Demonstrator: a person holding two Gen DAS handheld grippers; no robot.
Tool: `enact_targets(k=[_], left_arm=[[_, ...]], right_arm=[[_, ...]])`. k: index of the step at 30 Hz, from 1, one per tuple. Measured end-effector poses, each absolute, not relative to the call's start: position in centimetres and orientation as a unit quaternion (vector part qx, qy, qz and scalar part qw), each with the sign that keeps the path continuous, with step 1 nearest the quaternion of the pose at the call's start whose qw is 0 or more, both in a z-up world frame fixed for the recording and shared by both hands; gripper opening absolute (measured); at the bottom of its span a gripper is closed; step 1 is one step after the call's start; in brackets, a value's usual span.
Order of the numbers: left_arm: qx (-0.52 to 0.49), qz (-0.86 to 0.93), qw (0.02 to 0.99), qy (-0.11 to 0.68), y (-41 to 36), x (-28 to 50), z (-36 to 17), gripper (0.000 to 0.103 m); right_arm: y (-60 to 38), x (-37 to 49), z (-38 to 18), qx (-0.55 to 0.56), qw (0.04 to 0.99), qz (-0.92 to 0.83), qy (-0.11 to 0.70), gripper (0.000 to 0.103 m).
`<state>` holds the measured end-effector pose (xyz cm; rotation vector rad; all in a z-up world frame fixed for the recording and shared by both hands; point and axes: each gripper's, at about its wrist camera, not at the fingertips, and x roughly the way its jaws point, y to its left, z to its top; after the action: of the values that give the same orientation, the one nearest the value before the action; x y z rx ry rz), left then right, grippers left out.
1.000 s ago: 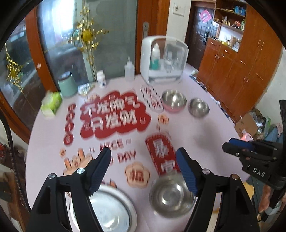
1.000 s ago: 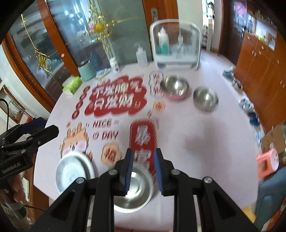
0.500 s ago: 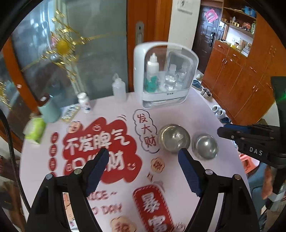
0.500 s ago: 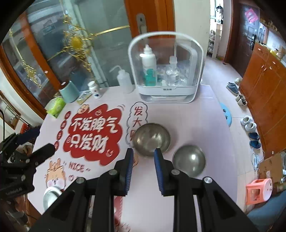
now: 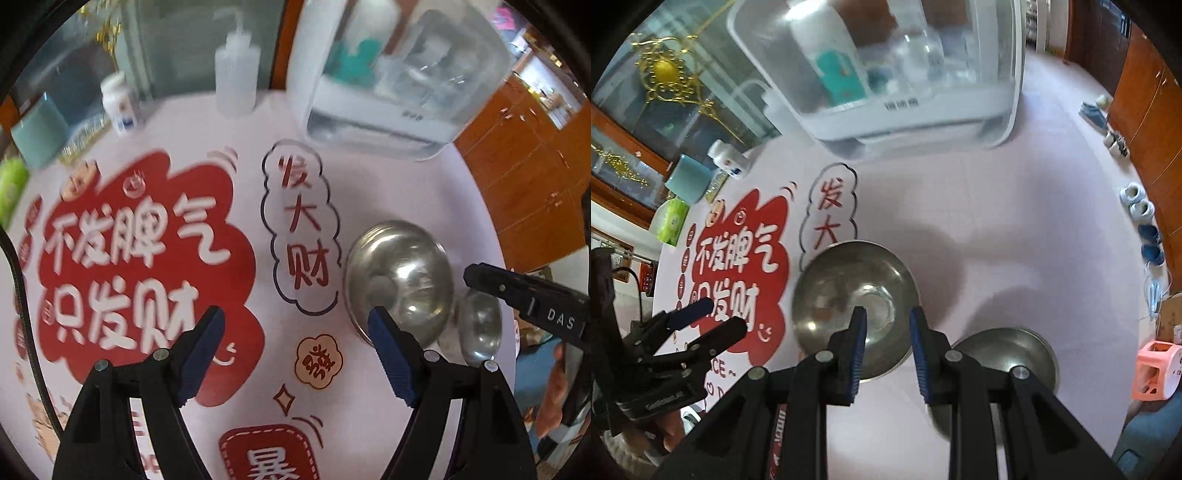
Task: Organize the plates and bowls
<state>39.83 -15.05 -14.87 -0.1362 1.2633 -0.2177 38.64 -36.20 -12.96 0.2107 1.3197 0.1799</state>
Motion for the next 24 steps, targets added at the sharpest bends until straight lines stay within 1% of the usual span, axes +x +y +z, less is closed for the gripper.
enact_targets(k=[3, 10, 12, 14, 15, 16, 17, 19, 20, 22, 24], left_arm=[[-0.084, -0.101, 0.788, 0.602, -15.3, 40.3, -16.7, 0.077], [-0.105, -0.112, 0.774, 0.614, -15.6, 40.7, -19.2, 0.074], [-0.112, -0.121, 0.769, 0.617, -15.6, 40.9, -19.4, 0.07], [-0.116, -0.135, 0.762, 0.623, -15.7, 41.1, -19.6, 0.054], [-0.115, -0.141, 0.758, 0.627, -15.9, 41.1, -19.7, 0.049], [-0.112, -0.146, 0.754, 0.63, -16.1, 41.2, -19.9, 0.041], [-0.109, -0.15, 0.752, 0.633, -16.4, 41.3, -20.0, 0.038], [-0.104, -0.154, 0.75, 0.635, -16.9, 41.1, -20.1, 0.034], [-0.104, -0.156, 0.748, 0.637, -16.9, 41.1, -20.2, 0.028], [-0.108, -0.163, 0.74, 0.644, -17.2, 41.0, -20.5, 0.02], [-0.108, -0.165, 0.736, 0.648, -17.5, 40.7, -20.6, 0.014]], right_arm=[[-36.4, 39.3, -14.7, 0.097, 0.773, 0.08, 0.622, 0.024], [-36.4, 40.1, -17.5, 0.097, 0.756, 0.084, 0.642, 0.024], [-36.2, 40.1, -18.0, 0.095, 0.752, 0.087, 0.647, 0.024], [-36.3, 40.1, -18.3, 0.098, 0.751, 0.088, 0.647, 0.023], [-36.3, 40.0, -18.4, 0.101, 0.75, 0.09, 0.648, 0.019], [-36.3, 40.0, -18.5, 0.104, 0.748, 0.092, 0.649, 0.015], [-36.2, 39.9, -18.6, 0.106, 0.747, 0.093, 0.65, 0.015], [-36.0, 39.8, -18.5, 0.101, 0.749, 0.092, 0.648, 0.014], [-35.9, 39.8, -18.4, 0.1, 0.748, 0.093, 0.649, 0.014], [-35.7, 39.6, -18.5, 0.105, 0.745, 0.099, 0.652, 0.014], [-35.4, 39.3, -18.5, 0.113, 0.742, 0.108, 0.652, 0.013]])
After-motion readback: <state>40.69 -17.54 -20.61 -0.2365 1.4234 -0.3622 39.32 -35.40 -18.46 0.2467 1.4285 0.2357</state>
